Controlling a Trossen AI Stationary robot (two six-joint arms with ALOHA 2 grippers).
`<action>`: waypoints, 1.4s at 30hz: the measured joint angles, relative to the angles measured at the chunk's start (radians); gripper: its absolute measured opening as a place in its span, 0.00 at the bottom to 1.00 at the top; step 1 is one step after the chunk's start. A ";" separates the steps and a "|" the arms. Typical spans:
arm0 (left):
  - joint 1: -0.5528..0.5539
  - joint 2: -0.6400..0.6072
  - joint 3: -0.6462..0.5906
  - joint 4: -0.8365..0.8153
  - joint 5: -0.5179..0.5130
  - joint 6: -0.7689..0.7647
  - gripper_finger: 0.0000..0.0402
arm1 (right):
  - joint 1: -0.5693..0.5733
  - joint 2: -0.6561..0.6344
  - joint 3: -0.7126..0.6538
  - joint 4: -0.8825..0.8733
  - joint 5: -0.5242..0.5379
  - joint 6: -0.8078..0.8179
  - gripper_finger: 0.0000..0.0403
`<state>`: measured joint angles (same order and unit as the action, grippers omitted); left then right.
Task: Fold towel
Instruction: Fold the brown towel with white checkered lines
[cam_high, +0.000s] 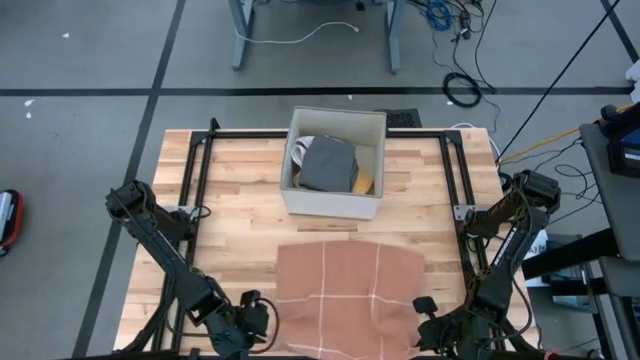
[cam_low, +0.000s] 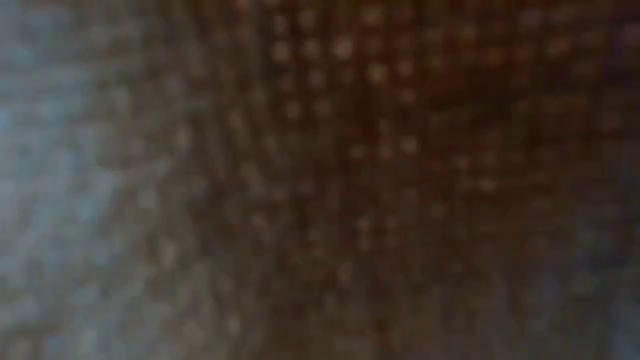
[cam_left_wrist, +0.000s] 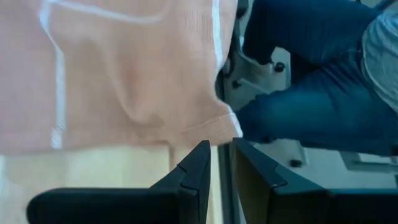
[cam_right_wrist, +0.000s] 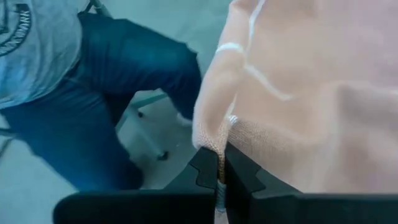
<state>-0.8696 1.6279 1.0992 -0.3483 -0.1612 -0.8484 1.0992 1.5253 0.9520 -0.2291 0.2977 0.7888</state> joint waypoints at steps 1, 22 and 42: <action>-0.005 0.000 0.000 -0.003 0.006 -0.011 0.18 | 0.000 0.000 0.000 0.000 -0.019 0.013 0.00; 0.013 0.000 0.000 -0.084 -0.020 -0.006 0.18 | 0.036 0.000 0.000 -0.045 -0.222 0.309 0.34; 0.357 0.127 0.000 -0.061 0.096 0.461 0.18 | -0.158 0.014 0.000 -0.171 0.182 -0.015 0.34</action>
<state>-0.5130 1.7551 1.0992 -0.4091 -0.0655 -0.3872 0.9410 1.5396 0.9520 -0.4001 0.4796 0.7735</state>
